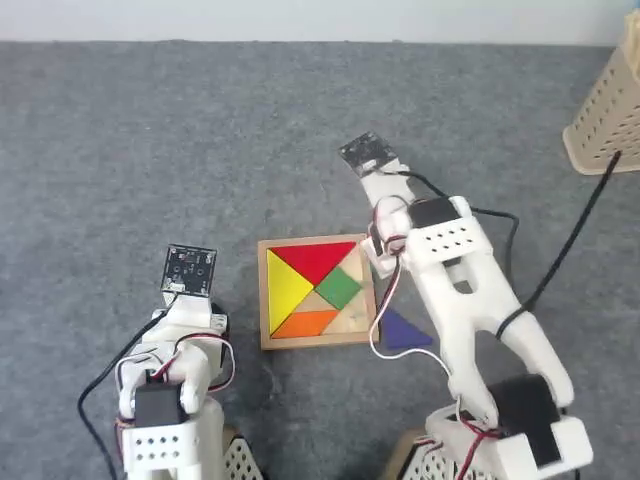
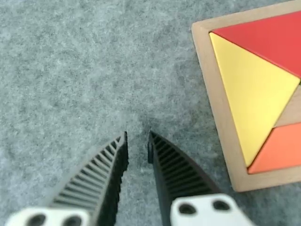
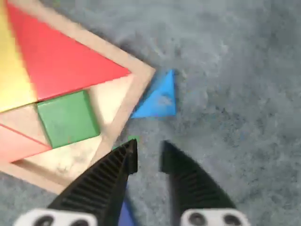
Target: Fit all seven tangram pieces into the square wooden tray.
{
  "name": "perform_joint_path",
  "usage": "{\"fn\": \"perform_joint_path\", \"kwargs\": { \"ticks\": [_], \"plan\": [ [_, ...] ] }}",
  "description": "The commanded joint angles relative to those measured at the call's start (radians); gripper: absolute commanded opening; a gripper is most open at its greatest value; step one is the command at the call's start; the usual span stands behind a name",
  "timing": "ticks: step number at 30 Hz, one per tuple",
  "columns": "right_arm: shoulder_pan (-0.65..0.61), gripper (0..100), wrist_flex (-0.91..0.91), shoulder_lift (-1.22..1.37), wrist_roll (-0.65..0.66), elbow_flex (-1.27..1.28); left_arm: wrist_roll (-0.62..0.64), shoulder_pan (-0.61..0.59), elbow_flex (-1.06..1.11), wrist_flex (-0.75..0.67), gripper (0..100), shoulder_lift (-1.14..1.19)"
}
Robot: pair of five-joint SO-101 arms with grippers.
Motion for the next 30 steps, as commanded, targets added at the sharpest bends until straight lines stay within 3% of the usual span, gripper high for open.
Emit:
{"fn": "perform_joint_path", "kwargs": {
  "ticks": [1, 7, 20, 30],
  "plan": [
    [-0.008, 18.0, -0.071, 0.021, -0.018, -0.061, 0.008, 0.003, -0.008, 0.0, 7, -0.023],
    [-0.019, 18.1, -0.185, 0.202, -0.018, -0.127, 0.008, 0.003, -0.008, 0.0, 7, -0.023],
    [-0.015, 18.1, -0.186, 0.401, -0.018, -0.219, 0.008, 0.003, -0.008, 0.0, 7, -0.023],
    [-0.013, 15.8, -0.145, 0.415, -0.017, -0.218, 0.008, 0.003, -0.008, 0.0, 7, -0.023]
  ]
}}
